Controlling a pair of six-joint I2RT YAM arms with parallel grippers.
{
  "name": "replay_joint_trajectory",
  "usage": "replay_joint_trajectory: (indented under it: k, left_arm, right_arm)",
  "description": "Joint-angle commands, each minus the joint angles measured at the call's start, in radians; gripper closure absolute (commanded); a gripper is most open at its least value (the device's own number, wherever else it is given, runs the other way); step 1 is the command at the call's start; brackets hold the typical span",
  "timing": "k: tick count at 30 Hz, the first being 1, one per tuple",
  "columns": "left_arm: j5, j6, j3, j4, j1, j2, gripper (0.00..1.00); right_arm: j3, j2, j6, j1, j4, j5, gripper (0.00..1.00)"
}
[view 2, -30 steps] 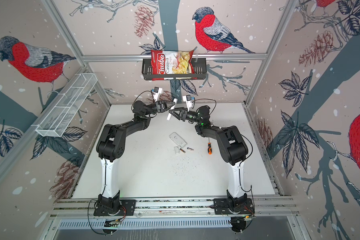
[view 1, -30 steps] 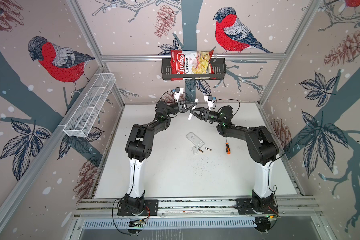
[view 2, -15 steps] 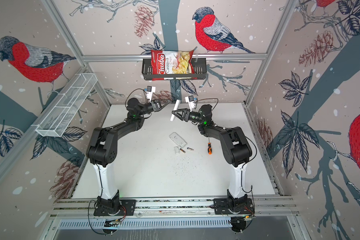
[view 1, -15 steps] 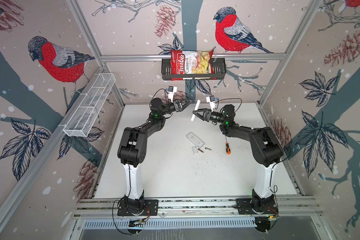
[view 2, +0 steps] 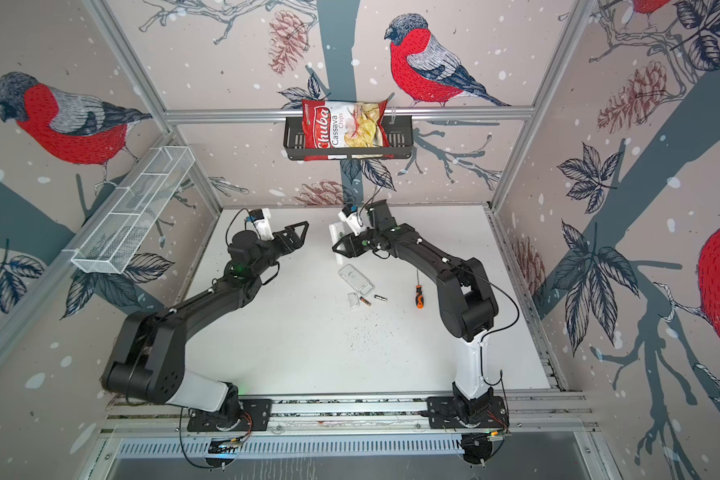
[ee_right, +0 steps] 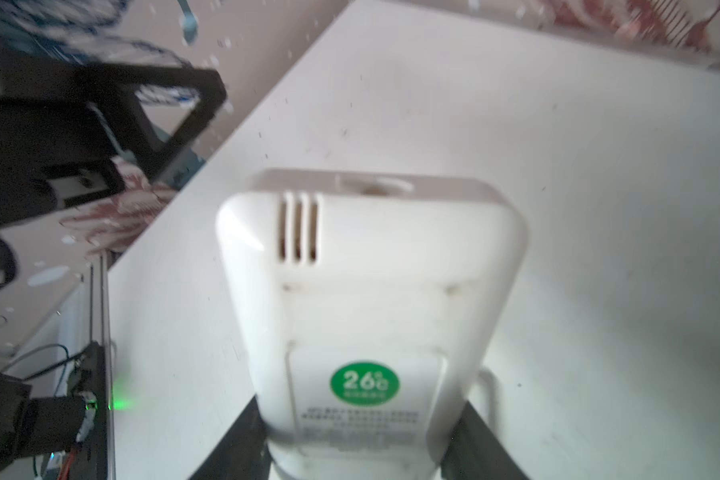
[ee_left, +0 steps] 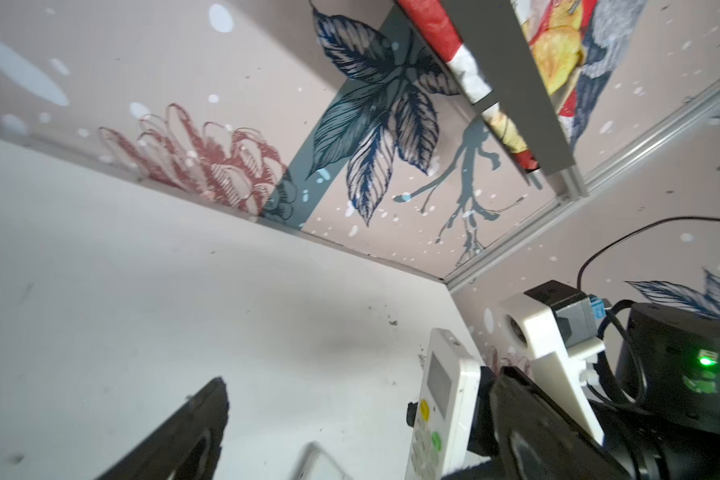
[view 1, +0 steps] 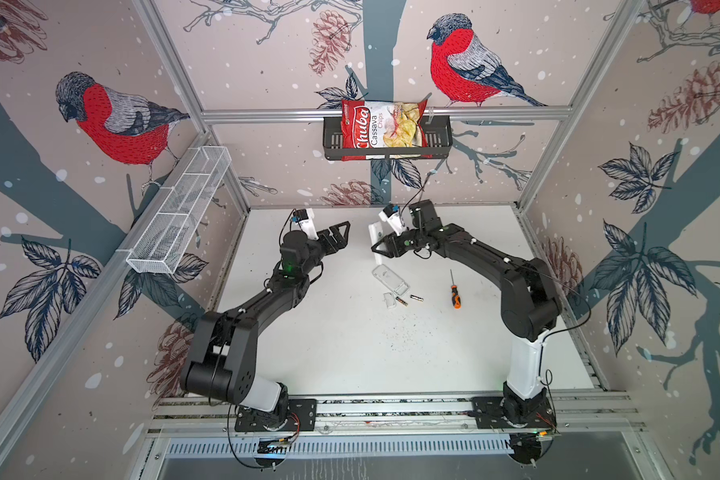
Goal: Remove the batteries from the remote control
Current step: 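Lower the remote face-down onto the table with the right gripper and release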
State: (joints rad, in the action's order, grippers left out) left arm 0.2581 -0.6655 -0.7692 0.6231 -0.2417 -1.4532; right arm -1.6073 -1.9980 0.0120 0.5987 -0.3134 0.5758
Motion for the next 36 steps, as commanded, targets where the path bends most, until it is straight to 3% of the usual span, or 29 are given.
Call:
replay_joint_trajectory:
  k: [1,5,10,15,20,22,26,36]
  left_arm:
    - [-0.184,0.066,0.07,-0.118,-0.026,0.07,0.03]
    - [-0.244,0.05,0.164,-0.197,-0.033,0.176,0.02]
    - [-0.321,-0.004,0.337,-0.172,-0.033,0.374,0.03]
    - [-0.348,0.036,0.43,-0.233,-0.032,0.547,0.03]
    - [-0.374,0.074,0.433,-0.339,-0.03,0.588,0.03]
    - [-0.373,0.073,0.446,-0.344,-0.031,0.606,0.03]
    - [-0.367,0.075,0.461,-0.345,-0.031,0.629,0.03]
    - [-0.322,0.118,0.435,-0.367,-0.031,0.591,0.03]
  right_arm:
    - [-0.057,-0.046,0.127,0.078,-0.253,-0.162,0.7]
    - [-0.092,-0.116,0.135,0.171,-0.308,-0.25,0.71]
    - [-0.134,-0.197,0.135,0.246,-0.341,-0.307,0.71]
    - [-0.174,-0.263,0.151,0.3,-0.367,-0.356,0.64]
    - [-0.208,-0.316,0.166,0.329,-0.4,-0.41,0.51]
    - [-0.199,-0.314,0.171,0.334,-0.396,-0.43,0.39]
    - [-0.145,-0.279,0.176,0.344,-0.37,-0.487,0.25]
    - [0.041,-0.162,0.153,0.284,-0.288,-0.576,0.24]
